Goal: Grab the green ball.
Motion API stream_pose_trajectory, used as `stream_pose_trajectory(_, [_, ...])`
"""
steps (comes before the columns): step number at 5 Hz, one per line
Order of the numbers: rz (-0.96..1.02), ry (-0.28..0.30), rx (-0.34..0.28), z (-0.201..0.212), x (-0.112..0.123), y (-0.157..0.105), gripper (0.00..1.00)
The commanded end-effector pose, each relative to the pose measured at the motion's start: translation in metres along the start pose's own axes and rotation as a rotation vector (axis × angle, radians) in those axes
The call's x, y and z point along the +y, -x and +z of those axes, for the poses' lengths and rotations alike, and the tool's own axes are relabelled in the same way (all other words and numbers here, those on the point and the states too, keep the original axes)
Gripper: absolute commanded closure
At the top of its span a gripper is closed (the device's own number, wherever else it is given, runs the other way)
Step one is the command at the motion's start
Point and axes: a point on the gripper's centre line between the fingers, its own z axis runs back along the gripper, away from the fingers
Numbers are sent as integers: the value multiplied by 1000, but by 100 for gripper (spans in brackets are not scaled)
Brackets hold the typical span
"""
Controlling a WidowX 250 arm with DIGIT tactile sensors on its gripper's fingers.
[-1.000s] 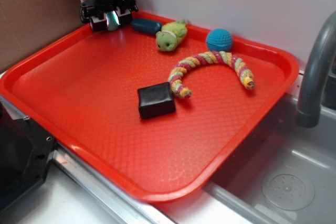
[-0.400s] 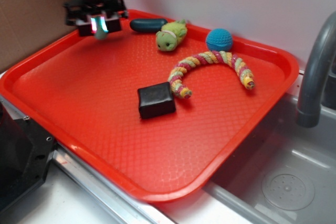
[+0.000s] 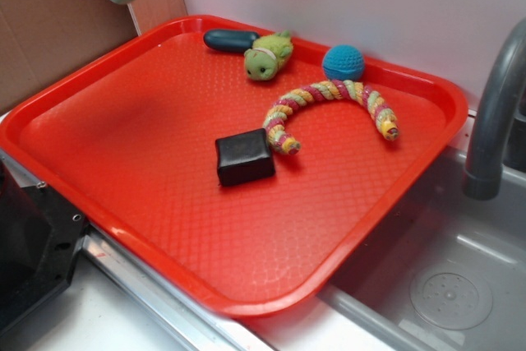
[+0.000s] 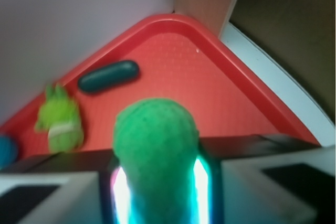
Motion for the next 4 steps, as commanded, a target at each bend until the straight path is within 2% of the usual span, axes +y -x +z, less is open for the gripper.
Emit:
stream_pose_trajectory(1, [-159,-15,59,85,-13,8,100])
stream_pose_trajectory(2, [-221,-37,97,82,-22,25,100])
stream_pose_trajectory(3, [-248,-72,101,65,-26,32,100])
stream_pose_trajectory(4, [-257,-63,108,60,-26,33,100])
